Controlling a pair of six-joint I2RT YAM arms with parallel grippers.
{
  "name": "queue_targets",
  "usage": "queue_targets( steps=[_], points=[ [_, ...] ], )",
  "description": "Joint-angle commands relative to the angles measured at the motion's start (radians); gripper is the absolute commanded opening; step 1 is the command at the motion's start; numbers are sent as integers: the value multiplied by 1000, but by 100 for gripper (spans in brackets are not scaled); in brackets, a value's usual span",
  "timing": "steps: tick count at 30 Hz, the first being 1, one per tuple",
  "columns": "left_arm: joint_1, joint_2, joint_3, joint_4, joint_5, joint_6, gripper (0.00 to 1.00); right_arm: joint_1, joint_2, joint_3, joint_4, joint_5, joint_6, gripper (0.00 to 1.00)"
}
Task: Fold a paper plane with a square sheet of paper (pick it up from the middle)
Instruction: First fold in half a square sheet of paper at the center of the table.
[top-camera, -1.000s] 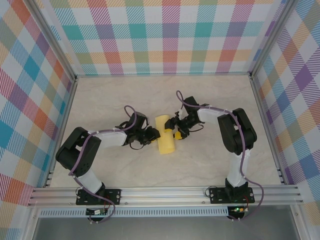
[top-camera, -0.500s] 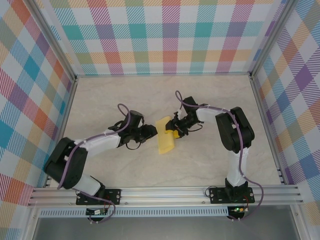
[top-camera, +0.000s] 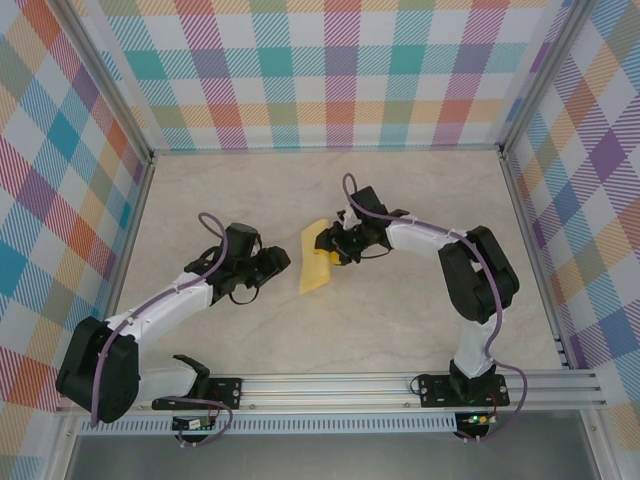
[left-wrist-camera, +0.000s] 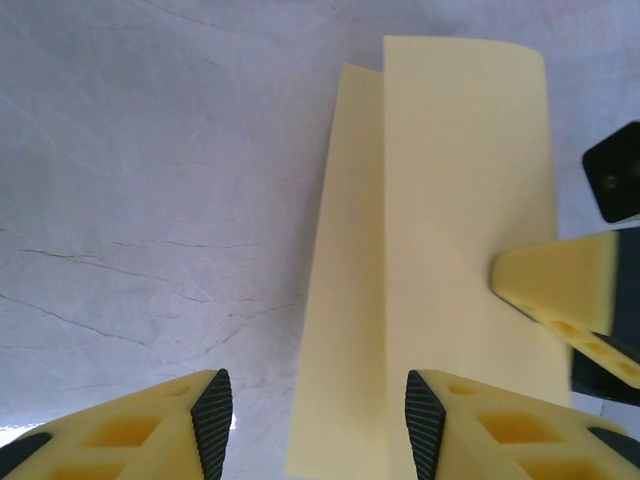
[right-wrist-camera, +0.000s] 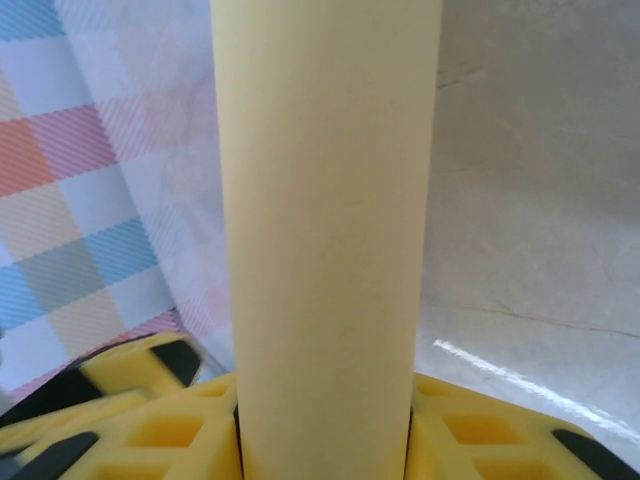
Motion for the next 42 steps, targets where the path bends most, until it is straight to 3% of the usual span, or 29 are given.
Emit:
queue_targets(
  steps=[1,11,25,33,42],
  points=[
    [13,-17,-22,25,42,-12,53,16,4,-61,60,116,92,41],
    [14,66,-28,140,173,12,56,37,-10,-97,-37,219,51,62],
    [-27,201,10,199,231,20,53,31,1,17,-291,225,-132,76],
    [-79,280,58,234,217,-7,42,22,22,19,-268,184,-104,77],
    [-92,319,71,213,201,-1,48,16,29,-9,-212,169,-47,77]
  ],
)
